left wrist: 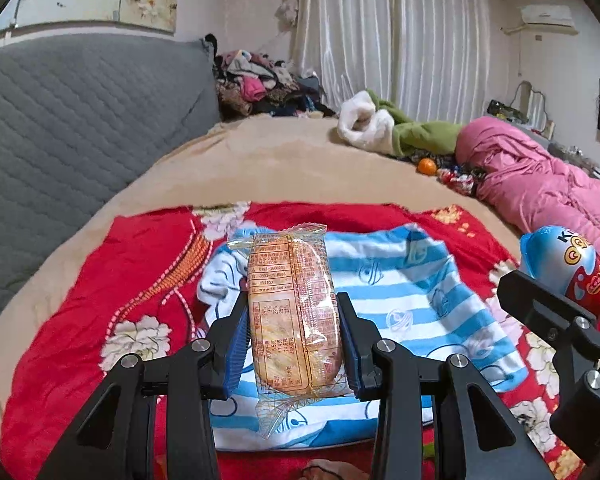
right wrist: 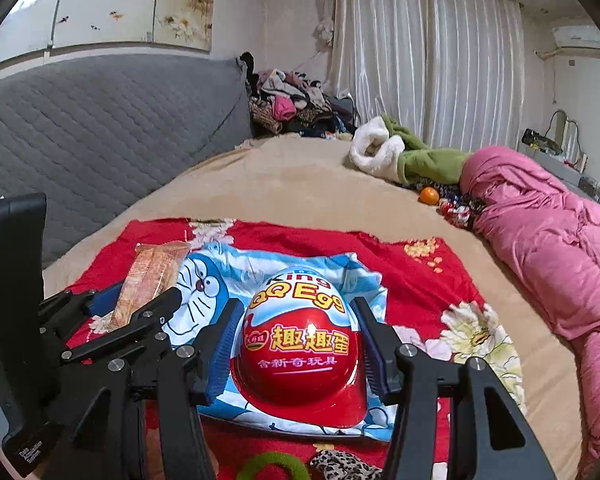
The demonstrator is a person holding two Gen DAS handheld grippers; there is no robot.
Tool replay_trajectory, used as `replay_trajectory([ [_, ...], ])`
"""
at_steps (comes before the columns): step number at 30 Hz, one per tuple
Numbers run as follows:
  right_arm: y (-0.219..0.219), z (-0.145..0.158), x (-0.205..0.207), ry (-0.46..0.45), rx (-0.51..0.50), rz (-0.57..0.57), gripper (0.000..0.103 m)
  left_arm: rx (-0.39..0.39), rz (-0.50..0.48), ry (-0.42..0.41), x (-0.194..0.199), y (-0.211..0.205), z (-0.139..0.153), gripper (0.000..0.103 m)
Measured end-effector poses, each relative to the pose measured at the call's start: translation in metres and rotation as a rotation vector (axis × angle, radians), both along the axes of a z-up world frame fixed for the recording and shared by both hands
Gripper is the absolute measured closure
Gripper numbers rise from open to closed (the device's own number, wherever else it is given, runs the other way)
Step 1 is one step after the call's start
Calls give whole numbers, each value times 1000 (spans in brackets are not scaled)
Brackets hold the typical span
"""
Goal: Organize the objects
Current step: 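Lower the cake package into the striped tray while right gripper lowers the egg beside it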
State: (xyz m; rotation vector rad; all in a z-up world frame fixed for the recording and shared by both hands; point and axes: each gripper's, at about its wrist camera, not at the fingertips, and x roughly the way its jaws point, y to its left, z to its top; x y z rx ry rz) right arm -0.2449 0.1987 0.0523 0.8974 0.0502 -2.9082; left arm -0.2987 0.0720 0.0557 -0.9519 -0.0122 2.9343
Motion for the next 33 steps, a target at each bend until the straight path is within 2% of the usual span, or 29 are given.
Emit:
replay_trajectory([
  [12,4,-42,-31,-64,-28,-6,48,-17,4,-63,-27,3,-40,61],
  [33,7,-80,-59,-146,-12,-24,49,-58,-1,-154,-52,6,-68,61],
])
